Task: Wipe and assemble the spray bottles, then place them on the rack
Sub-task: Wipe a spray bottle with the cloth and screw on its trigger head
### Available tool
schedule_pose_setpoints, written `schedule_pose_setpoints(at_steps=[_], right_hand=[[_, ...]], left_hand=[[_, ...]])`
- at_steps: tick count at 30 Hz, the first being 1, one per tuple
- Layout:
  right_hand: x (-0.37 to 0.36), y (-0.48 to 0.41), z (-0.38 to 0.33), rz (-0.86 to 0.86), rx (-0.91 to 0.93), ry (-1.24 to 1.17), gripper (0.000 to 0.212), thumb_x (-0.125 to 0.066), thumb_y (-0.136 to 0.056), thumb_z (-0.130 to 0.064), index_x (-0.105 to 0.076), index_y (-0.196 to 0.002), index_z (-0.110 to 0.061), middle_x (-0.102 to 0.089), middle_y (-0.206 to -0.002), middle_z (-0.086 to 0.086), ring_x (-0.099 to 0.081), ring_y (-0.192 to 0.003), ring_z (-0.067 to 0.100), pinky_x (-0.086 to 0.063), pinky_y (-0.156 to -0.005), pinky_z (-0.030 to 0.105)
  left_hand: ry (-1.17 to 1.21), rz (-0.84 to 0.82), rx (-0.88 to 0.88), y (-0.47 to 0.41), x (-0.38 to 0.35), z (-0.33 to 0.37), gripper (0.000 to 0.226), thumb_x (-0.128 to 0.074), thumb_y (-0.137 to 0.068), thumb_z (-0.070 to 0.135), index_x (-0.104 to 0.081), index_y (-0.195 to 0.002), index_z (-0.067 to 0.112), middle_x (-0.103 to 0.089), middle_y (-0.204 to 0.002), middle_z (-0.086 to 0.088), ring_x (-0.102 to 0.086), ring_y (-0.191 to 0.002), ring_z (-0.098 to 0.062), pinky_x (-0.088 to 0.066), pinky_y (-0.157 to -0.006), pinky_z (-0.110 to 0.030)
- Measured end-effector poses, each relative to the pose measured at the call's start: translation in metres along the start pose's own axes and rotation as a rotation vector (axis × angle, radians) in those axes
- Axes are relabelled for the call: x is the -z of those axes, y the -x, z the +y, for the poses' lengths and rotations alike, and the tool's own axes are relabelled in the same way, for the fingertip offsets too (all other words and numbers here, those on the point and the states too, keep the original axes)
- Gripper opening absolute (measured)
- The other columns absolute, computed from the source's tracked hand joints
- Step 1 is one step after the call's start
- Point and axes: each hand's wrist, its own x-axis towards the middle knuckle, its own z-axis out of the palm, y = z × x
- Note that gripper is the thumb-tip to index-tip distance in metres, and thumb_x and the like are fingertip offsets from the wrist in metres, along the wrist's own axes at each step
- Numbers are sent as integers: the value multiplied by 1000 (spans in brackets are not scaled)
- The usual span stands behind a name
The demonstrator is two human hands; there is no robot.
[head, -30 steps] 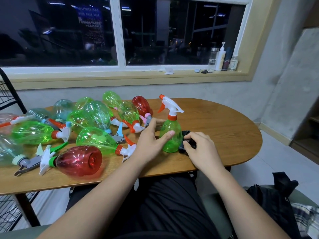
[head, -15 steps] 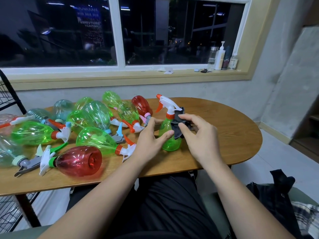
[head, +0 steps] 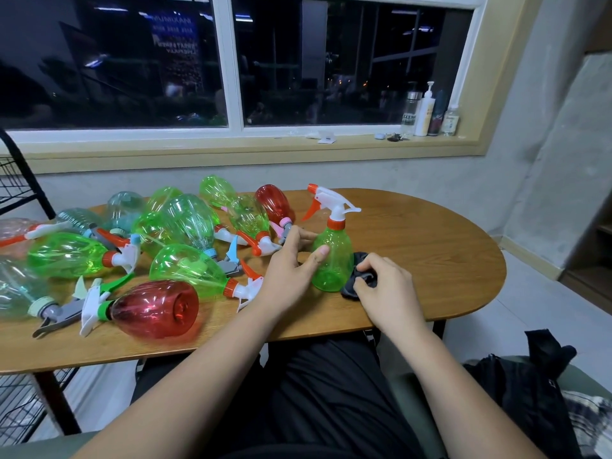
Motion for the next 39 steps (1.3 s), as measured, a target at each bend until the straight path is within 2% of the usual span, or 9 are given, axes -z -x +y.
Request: schedule_pose_setpoints(at_steps=[5, 10, 14, 20, 24, 27, 32, 35, 39], right_hand=[[12, -17, -13, 6, -13, 15, 17, -70, -87, -7, -70, -92, -23, -70, -94, -3, -62, -89, 20, -38, -72, 24], [23, -20, -40, 222, 136, -139, 19, -74, -89, -7, -75, -101, -22, -72, -101, -9, -62, -89, 6, -40, -80, 5], [15, -14, -44, 317, 161, -246, 24, -74, -92, -9, -75, -110, -24, -72, -104, -12, -65, -91, 4, -50, -84, 21], [5, 0, -26, 237, 145, -163, 30, -75, -89, -4, -74, -112, -23, -64, -109, -6, -61, -95, 3, -38, -86, 3], [-2, 3, -8, 55, 50, -62, 25, -73, -87, -6, -67, -101, -26, -61, -100, -5, -61, -92, 14, -39, -78, 6], [0, -1, -4, -42, 15, -21, 21, -73, -88, -9, -65, -95, -28, -63, -98, -7, -60, -92, 15, -38, -71, 8], [17, -19, -17, -41, 6, -9, 21, -73, -85, -8, -73, -92, -27, -74, -97, -9, -62, -87, 12, -39, -67, 11], [26, -25, -31, 106, 100, -75, 22, -75, -86, -6, -77, -98, -24, -74, -100, -8, -61, -85, 7, -38, -74, 6], [25, -23, -42, 243, 230, -150, 26, -76, -91, -8, -77, -113, -22, -70, -103, -10, -61, -90, 0, -39, -82, 3]], left_hand=[[-10, -3, 21, -1, -1, 1, 40, -69, -96, 55, -49, -119, 30, -63, -124, 17, -58, -120, 4, -44, -83, -15], [-66, -24, -32, 1, 0, 5, 58, -72, -96, 49, -51, -147, 31, -60, -128, 20, -55, -118, 8, -40, -84, -4], [-128, -45, -46, 1, 0, 4, 58, -72, -95, 52, -56, -147, 30, -59, -127, 10, -55, -109, 5, -40, -82, -4], [-82, -33, -36, 0, -1, 4, 55, -77, -91, 52, -58, -139, 34, -55, -125, 17, -53, -116, 8, -41, -87, -9], [-53, -25, -28, 0, 0, 5, 64, -77, -85, 62, -51, -137, 35, -60, -132, 12, -54, -120, 7, -41, -91, -8], [-56, -42, -6, 2, 1, 9, 65, -73, -83, 68, -43, -136, 44, -62, -133, 17, -54, -125, 8, -41, -94, -5], [-5, -17, 22, 3, 0, 10, 32, -64, -102, 52, -47, -128, 45, -67, -118, 31, -61, -113, 10, -48, -90, -16], [1, -23, 27, 3, 0, 10, 30, -65, -103, 47, -50, -128, 39, -66, -118, 34, -63, -111, 9, -53, -93, -24], [-21, -32, 4, 4, 0, 9, 37, -68, -100, 50, -53, -128, 31, -70, -119, 23, -64, -114, 4, -55, -97, -34]])
